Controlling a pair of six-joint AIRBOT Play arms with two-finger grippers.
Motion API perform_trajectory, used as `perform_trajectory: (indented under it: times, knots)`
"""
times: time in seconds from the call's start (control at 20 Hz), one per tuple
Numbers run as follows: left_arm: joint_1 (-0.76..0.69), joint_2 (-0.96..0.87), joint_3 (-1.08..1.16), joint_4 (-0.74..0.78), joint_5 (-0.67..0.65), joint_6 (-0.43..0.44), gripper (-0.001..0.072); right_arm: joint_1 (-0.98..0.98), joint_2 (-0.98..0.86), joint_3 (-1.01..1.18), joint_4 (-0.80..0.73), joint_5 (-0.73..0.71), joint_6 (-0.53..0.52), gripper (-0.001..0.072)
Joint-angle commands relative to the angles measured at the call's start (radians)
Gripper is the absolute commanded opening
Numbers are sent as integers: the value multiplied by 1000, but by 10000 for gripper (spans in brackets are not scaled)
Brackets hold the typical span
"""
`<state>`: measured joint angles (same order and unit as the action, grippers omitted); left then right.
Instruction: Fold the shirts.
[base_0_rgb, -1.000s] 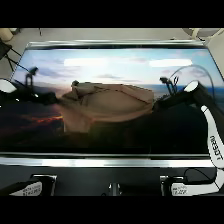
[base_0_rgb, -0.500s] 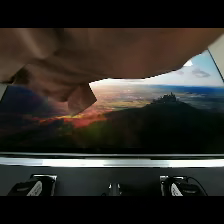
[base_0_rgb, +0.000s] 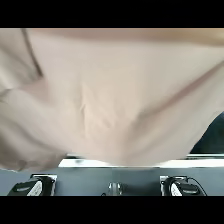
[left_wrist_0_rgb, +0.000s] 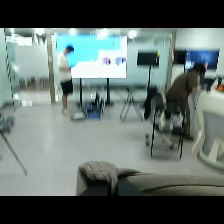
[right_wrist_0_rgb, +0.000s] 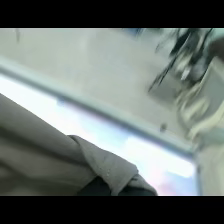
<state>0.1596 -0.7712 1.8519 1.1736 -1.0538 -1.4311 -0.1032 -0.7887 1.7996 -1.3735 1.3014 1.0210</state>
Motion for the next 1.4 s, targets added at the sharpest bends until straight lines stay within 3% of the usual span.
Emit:
perform_trajectory:
  times: [0.0,0.15,0.3,0.5,0.7,0.75,0.8,0.85,0.9,0.95,1.05,1.15,1.35]
  knots:
    - [1,-112,-84,39,-196,-2,23,0,-175,-57,-84,234,18,23]
    - [1,-232,-318,39,-145,18,23,0,-395,-192,-74,116,18,23]
    - [1,-375,-544,37,41,18,24,0,-637,-241,-41,-135,94,24]
    - [-3,-585,-606,-22,135,18,24,0,-823,-241,224,-439,226,25]
    - [-61,-715,-606,-26,135,17,25,18,-918,-241,336,-472,224,26]
    - [-76,-731,-606,-26,135,17,28,19,-929,-241,334,-463,224,33]
    - [-89,-738,-606,-26,132,17,158,18,-927,-240,334,-435,224,154]
    - [-90,-737,-601,-25,105,17,459,4,-913,-240,330,-388,204,357]
    - [-79,-737,-581,-10,36,18,662,-18,-895,-238,317,-333,155,512]
    - [-56,-737,-556,16,-68,17,637,-53,-871,-238,279,-257,94,548]
    - [6,-732,-546,24,-256,18,515,-147,-840,-238,155,-61,72,546]
    - [64,-706,-619,19,-377,34,515,-246,-837,-248,127,149,24,531]
    - [92,-585,-940,-137,-310,102,515,-327,-837,-338,132,274,-43,499]
